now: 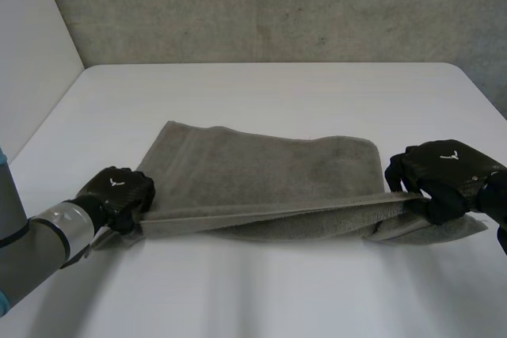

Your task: Fold the towel.

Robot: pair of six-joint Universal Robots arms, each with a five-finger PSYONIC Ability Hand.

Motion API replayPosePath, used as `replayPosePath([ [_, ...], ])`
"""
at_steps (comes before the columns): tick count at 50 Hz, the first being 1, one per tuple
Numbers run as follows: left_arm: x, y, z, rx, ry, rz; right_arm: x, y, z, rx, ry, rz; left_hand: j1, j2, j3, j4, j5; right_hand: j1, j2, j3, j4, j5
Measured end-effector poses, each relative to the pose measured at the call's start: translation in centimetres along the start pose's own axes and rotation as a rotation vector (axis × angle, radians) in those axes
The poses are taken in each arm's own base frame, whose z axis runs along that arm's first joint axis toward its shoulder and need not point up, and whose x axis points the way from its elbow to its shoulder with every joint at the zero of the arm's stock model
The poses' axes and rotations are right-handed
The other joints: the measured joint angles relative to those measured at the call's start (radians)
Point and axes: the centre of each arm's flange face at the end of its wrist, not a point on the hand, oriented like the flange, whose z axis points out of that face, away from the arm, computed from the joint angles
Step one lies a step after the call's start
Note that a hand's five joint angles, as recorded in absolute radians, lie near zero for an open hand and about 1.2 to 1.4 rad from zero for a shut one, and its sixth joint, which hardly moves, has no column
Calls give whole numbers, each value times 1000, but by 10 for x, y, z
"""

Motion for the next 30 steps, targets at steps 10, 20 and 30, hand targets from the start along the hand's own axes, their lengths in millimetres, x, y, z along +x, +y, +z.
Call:
replayPosePath([
  [10,5,-2,-13,7,-8,6,-2,3,-2,-7,-1,7,229,256,247,257,256,0,0,0,0,0],
  [20,8,0,-18,-2,-1,1,-5,-1,-7,8,10,-7,238,267,258,267,271,0,0,0,0,0],
  [30,7,-6,-27,17,-12,5,-8,-1,-11,13,13,-17,441,476,473,485,486,0,0,0,0,0],
])
